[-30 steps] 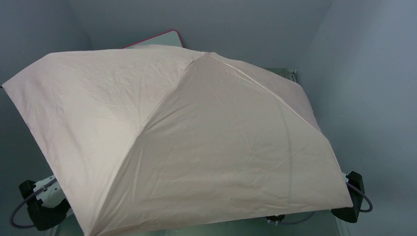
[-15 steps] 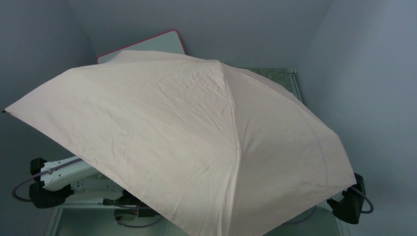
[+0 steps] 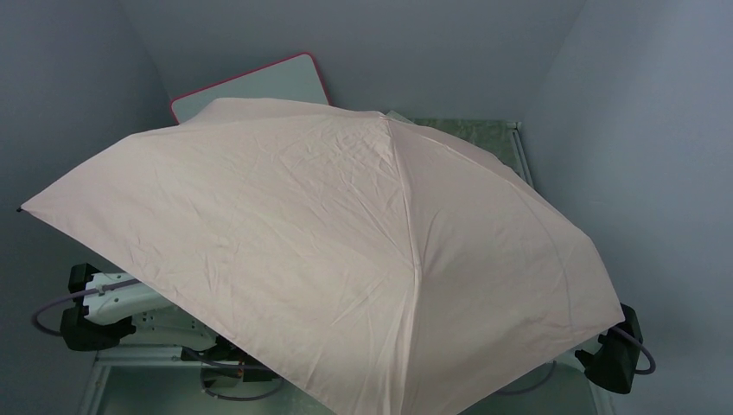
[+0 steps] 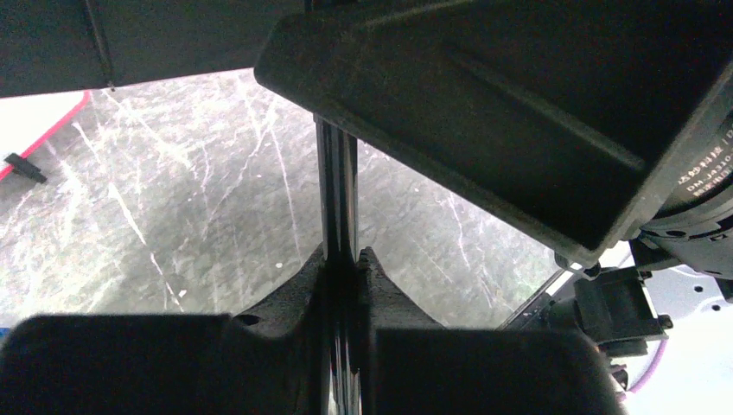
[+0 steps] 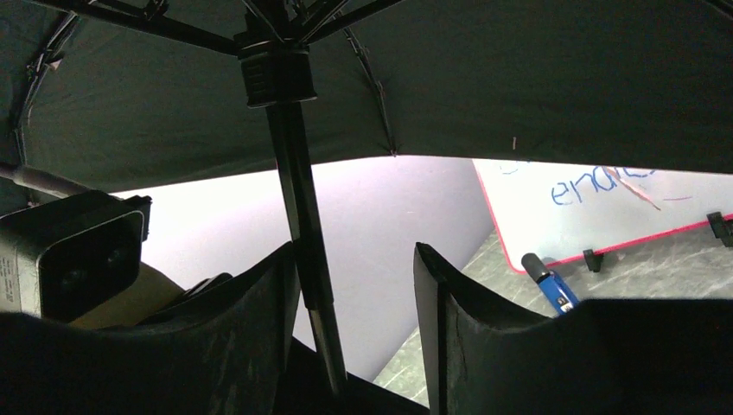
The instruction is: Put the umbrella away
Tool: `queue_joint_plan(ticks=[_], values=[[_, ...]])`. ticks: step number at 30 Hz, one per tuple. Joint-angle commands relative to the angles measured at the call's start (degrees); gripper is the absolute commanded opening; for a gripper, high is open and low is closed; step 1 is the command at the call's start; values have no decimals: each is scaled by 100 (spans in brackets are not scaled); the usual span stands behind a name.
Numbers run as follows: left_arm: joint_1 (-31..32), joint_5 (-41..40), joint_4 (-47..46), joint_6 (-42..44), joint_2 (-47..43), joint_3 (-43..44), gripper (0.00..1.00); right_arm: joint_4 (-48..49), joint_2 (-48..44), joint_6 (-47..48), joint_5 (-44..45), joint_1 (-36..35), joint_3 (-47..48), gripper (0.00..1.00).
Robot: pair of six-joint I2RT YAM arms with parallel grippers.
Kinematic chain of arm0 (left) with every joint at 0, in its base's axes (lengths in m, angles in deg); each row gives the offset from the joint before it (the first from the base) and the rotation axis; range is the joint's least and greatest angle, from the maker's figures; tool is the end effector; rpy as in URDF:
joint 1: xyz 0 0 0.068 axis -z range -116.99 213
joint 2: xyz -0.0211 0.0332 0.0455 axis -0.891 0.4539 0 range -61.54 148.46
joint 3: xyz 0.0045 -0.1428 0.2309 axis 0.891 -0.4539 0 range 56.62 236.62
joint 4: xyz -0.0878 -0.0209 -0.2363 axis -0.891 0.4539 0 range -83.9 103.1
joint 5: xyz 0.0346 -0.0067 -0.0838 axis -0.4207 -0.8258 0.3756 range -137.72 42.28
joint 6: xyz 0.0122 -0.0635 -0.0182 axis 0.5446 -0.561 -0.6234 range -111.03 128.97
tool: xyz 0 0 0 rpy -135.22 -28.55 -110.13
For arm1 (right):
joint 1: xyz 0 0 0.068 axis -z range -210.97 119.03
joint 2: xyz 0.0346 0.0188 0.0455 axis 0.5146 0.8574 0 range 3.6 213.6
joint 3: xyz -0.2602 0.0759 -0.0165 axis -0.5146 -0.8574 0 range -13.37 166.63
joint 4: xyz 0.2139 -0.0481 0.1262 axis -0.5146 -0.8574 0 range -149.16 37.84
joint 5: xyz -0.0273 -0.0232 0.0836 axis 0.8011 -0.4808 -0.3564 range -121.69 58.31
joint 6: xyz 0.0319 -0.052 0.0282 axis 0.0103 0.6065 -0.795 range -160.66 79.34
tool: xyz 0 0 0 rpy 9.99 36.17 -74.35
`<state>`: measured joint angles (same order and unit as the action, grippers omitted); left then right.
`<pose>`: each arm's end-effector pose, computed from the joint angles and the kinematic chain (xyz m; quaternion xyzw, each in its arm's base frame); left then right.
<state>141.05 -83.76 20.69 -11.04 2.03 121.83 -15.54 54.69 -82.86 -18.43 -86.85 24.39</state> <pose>0.0829 -0.2396 0.3891 0.1924 0.7440 -0.2886 0.5711 0.1304 0.1705 0.3717 0.0307 0.5538 0.5849 0.5918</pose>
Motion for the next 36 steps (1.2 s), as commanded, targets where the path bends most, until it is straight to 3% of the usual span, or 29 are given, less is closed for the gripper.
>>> queue_joint_plan(ticks=[1, 7, 14, 21, 36], values=[[89, -508, 26, 119, -83, 245, 5, 281, 170, 155, 259, 45, -138, 52], [89, -699, -144, -134, -343, 171, 5, 1147, 306, 573, 186, 50, -731, 60], [89, -716, -180, -173, -328, 243, 5, 2263, 563, 721, -27, 42, -1308, 61], [89, -783, -192, -146, -279, 170, 5, 2727, 805, 755, 188, 30, -1398, 61], [89, -661, -170, -124, -106, -106, 5, 2106, 1093, 424, 338, 31, -644, 61]])
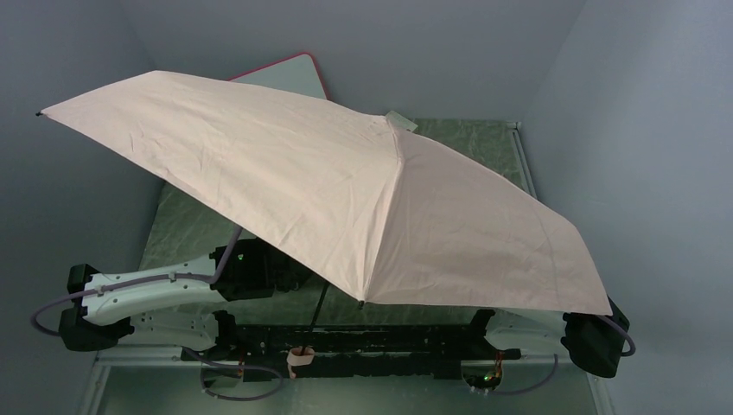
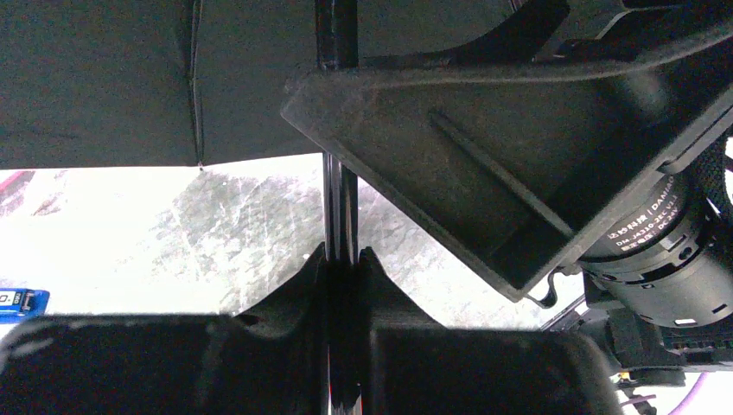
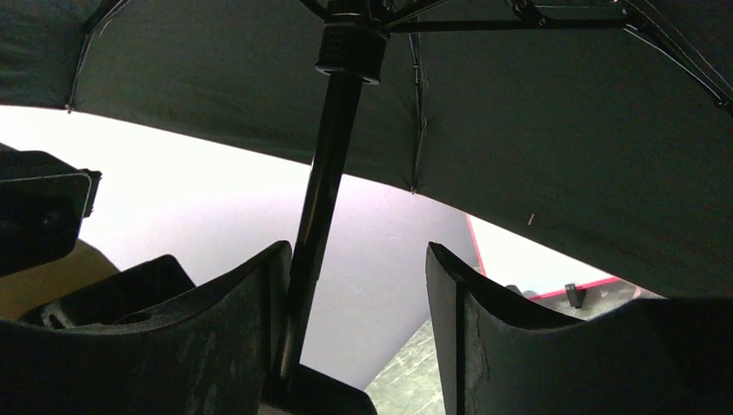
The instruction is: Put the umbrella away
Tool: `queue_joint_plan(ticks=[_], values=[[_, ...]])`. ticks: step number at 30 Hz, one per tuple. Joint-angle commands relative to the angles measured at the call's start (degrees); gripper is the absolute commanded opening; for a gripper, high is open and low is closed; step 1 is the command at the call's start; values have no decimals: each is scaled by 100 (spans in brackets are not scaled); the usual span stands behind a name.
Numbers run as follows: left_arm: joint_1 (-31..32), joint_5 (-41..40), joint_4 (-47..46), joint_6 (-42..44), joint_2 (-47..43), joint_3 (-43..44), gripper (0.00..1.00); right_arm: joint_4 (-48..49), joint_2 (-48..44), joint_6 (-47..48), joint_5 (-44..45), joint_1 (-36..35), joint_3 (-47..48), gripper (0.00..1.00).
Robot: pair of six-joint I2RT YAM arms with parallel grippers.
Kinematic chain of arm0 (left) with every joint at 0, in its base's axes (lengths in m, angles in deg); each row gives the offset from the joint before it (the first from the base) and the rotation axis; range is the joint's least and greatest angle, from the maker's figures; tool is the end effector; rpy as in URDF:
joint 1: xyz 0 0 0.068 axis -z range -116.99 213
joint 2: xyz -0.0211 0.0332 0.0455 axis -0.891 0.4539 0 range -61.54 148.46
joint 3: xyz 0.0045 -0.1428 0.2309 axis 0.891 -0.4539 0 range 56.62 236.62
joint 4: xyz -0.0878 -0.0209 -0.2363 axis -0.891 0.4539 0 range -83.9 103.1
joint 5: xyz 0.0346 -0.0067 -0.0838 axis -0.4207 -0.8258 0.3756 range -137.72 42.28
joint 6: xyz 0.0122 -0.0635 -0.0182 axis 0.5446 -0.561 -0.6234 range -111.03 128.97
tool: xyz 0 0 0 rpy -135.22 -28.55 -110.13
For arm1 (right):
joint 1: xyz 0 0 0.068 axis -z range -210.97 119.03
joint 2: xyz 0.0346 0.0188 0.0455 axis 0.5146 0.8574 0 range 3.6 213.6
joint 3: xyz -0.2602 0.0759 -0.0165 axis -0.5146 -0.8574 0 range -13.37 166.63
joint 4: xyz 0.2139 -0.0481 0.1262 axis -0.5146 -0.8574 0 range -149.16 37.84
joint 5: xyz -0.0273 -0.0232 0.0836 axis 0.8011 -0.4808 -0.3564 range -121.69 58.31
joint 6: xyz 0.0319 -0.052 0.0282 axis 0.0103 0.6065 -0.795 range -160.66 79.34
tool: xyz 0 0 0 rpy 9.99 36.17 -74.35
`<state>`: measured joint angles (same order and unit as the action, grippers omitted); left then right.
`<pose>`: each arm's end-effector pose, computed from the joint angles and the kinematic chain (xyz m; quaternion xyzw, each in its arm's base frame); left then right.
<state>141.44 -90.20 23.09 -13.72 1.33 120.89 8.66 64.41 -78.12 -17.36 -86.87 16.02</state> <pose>0.0843 -0.2318 0.3825 0.1534 0.7586 -0.2520 0.5809 0.1423 0.1865 0.3328 0.0261 0.5114 0.5800 0.6335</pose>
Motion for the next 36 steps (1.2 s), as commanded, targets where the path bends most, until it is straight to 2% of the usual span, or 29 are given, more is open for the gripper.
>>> queue_joint_plan(ticks=[1, 5, 13, 24, 32, 36], values=[[49, -64, -393, 98, -52, -13, 5, -245, 139, -66, 195, 33, 167, 61], [49, -512, -314, -238, -253, -57, 5, 224, 132, -87, 225, 35, -236, 61], [49, -1085, -233, -301, -324, 17, 5, 363, -94, 67, 591, -80, -910, 61], [49, -1042, -332, -191, -130, -61, 5, 962, -148, 818, 1591, -830, -733, 65], [49, -972, -439, -197, -194, -326, 5, 1525, -257, 499, 1852, -932, -594, 65], [49, -807, -599, -66, -171, -433, 5, 1128, -126, 202, 1836, -946, -254, 65]])
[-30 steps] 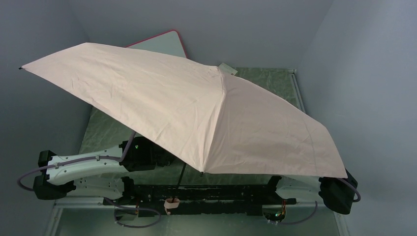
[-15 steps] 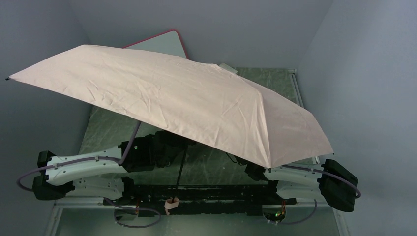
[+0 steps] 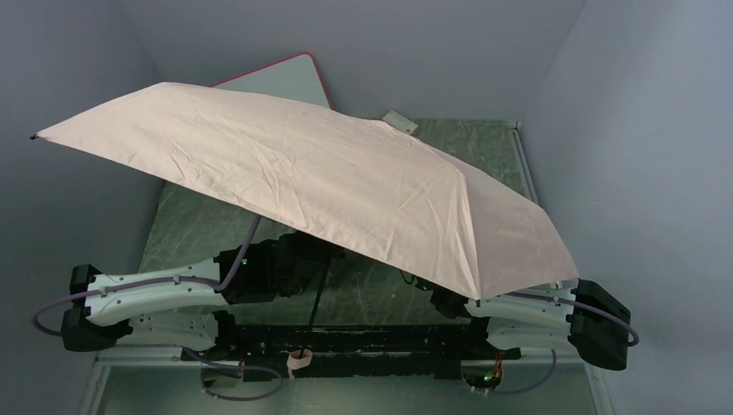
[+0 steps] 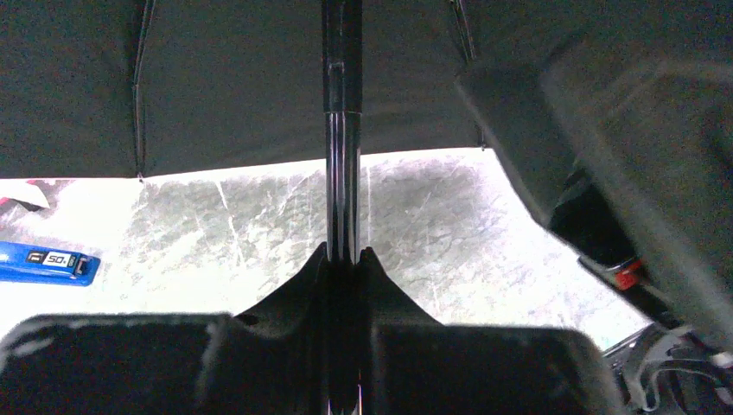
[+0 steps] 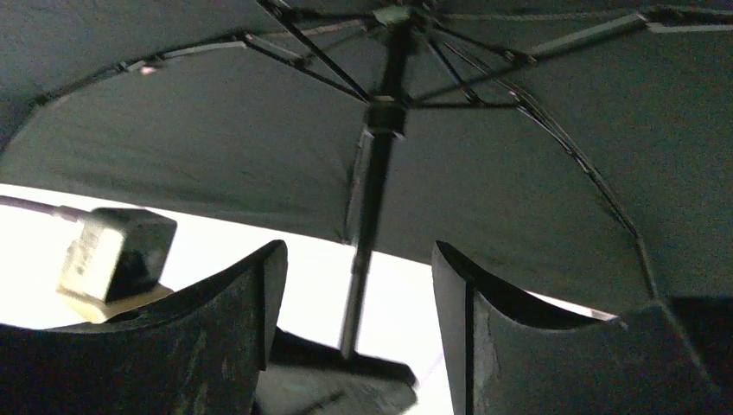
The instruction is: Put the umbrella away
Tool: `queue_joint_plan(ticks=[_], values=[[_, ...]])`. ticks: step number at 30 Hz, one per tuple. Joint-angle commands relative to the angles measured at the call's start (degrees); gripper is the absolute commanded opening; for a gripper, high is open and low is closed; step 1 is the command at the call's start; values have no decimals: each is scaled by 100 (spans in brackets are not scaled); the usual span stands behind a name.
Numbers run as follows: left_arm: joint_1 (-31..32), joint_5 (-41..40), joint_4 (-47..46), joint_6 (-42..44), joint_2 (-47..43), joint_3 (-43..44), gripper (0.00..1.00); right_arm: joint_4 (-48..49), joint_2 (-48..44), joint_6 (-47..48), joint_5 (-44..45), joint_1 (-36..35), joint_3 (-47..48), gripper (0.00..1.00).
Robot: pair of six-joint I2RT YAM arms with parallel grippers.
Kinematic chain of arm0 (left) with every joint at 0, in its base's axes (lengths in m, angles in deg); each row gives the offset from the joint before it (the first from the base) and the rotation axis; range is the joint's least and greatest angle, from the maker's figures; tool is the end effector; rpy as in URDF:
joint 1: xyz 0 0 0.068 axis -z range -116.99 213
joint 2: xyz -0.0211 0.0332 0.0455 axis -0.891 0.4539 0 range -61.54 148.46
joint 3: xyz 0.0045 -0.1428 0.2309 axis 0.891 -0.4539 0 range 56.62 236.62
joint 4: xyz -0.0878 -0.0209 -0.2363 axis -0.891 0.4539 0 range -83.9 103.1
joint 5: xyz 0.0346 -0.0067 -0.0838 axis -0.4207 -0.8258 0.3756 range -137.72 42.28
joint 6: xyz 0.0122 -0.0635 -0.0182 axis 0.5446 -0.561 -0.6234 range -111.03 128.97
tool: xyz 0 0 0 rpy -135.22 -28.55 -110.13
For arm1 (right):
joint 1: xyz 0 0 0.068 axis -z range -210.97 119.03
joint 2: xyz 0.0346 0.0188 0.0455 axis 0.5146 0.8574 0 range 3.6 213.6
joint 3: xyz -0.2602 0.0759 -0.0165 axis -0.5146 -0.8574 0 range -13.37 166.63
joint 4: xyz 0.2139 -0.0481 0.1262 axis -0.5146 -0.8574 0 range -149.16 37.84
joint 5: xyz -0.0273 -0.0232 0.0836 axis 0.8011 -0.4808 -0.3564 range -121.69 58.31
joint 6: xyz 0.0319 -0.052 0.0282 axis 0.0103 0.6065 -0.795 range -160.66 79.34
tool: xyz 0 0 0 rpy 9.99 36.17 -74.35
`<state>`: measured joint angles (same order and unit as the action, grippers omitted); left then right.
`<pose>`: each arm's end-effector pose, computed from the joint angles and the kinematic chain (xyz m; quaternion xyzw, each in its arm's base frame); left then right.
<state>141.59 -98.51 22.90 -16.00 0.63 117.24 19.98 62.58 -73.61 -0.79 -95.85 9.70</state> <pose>0.0876 -0.2244 0.3654 0.1063 0.7669 -0.2003 0.6003 0.1131 0.1764 0.3197 0.1085 0.4845 0.5688 0.6558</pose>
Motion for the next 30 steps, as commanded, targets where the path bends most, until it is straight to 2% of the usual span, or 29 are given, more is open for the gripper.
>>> queue_joint_plan(ticks=[1, 6, 13, 18, 21, 27, 30], values=[[34, 65, -607, 179, -94, -91, 5, -93, 114, -331, 208, -50, 448, 66], [34, 220, -719, 216, -101, -169, 5, -752, 367, -746, 592, -43, 782, 68], [34, 333, -772, 294, -119, -207, 5, -1195, 726, -1203, 693, -53, 987, 68], [34, 431, -801, 316, -97, -259, 5, -1011, 930, -1244, 573, -45, 1048, 62], [34, 546, -805, 331, -108, -306, 5, -1138, 961, -1258, 528, -48, 1138, 51], [34, 643, -764, 265, -299, -490, 5, -1220, 854, -1100, 330, -32, 1156, 16], [34, 723, -739, 200, -447, -600, 17, -1312, 764, -1156, 354, -31, 1139, 3]])
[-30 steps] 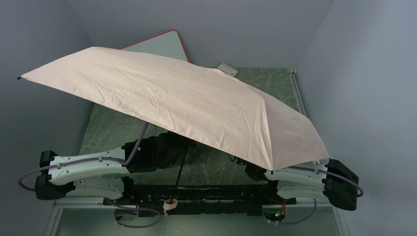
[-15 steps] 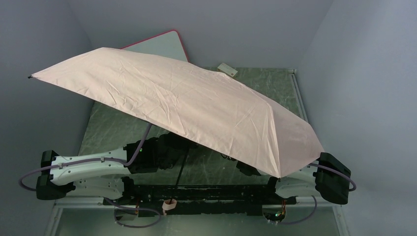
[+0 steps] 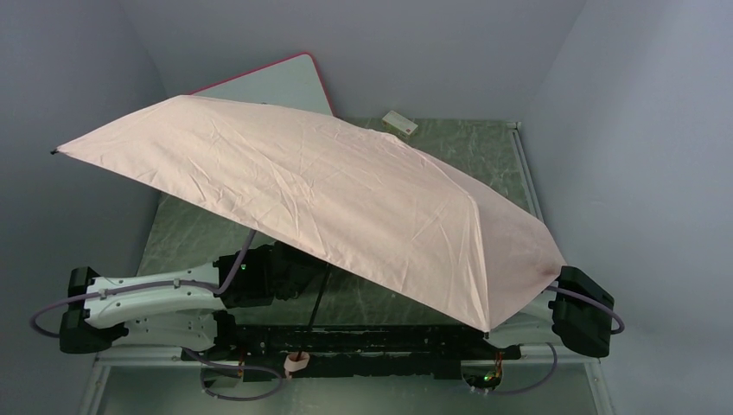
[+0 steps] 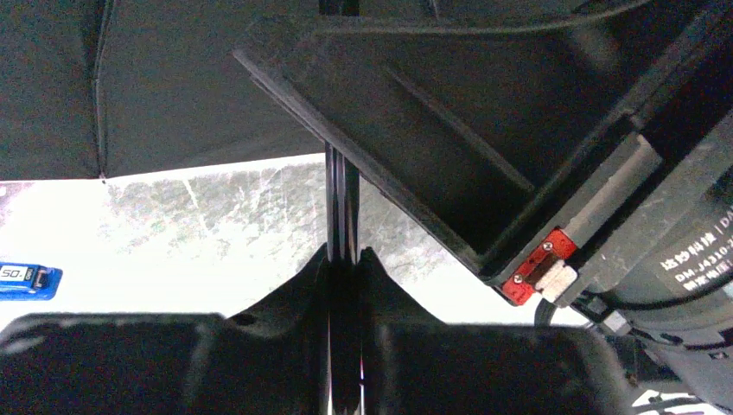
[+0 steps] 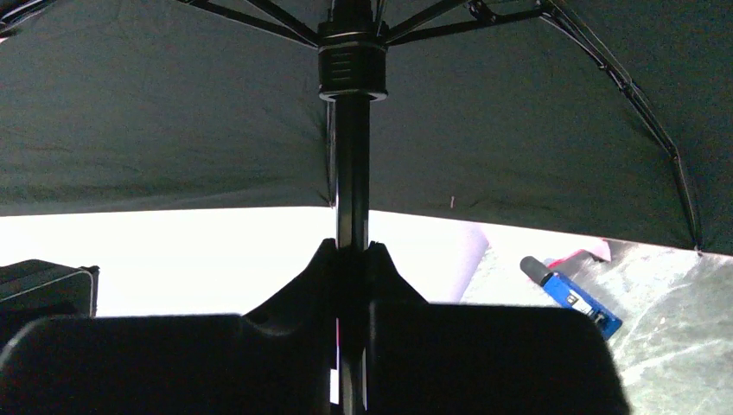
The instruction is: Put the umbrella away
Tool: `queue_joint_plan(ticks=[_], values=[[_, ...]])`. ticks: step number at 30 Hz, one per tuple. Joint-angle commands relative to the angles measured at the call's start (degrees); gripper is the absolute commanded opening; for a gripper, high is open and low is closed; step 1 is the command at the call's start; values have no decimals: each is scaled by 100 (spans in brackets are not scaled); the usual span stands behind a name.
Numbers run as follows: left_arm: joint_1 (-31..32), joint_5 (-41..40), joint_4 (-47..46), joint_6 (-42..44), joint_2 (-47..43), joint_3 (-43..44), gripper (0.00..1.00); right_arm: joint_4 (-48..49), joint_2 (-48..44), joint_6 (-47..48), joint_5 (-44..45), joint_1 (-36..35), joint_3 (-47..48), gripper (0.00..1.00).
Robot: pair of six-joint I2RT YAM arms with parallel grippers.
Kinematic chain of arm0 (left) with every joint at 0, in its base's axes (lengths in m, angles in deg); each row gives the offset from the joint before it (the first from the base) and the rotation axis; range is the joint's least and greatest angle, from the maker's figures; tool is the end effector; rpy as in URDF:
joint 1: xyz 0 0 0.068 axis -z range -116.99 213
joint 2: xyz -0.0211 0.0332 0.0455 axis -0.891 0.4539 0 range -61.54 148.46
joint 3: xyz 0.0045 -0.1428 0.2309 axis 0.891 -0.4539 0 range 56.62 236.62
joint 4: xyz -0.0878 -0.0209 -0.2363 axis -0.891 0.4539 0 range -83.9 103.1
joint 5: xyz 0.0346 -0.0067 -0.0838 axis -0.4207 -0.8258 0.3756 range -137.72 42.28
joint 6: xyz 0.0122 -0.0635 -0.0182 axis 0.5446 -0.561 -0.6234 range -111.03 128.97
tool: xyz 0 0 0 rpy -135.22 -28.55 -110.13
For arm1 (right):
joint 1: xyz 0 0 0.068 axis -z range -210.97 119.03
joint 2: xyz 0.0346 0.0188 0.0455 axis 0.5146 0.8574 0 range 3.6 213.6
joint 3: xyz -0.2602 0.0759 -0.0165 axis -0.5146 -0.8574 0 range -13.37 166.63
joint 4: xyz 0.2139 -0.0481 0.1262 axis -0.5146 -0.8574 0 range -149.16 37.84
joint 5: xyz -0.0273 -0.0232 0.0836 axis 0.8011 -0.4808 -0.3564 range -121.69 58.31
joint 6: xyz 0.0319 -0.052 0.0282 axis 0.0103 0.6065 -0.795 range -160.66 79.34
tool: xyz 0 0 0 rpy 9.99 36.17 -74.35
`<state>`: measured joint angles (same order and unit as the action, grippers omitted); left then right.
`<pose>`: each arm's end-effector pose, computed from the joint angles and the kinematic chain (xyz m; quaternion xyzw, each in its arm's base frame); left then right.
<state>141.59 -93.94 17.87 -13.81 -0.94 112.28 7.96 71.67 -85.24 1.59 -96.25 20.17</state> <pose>0.0849 -0.2254 0.3498 0.1383 0.7618 -0.2252 0.5915 0.1344 0.2215 0.3241 0.1466 0.5459 0.5758 0.5907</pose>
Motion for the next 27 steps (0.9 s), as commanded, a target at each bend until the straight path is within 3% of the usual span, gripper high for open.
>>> queue_joint_plan(ticks=[1, 7, 11, 15, 27], values=[[34, 297, -249, -44, -346, -152, 22, -126, -181, -22, 124, 6, 87, 0], [34, 706, -408, -37, -786, -421, 54, 16, -344, -23, -116, 58, 28, 0], [34, 1275, -644, 14, -1095, -661, 65, 216, -483, 46, -632, 152, -61, 0], [34, 1740, -866, -38, -1270, -866, 68, 559, -662, 75, -1192, 230, -230, 0], [34, 2154, -1798, -58, -1244, -1029, 67, 1406, -804, -347, -2199, 309, -528, 0]])
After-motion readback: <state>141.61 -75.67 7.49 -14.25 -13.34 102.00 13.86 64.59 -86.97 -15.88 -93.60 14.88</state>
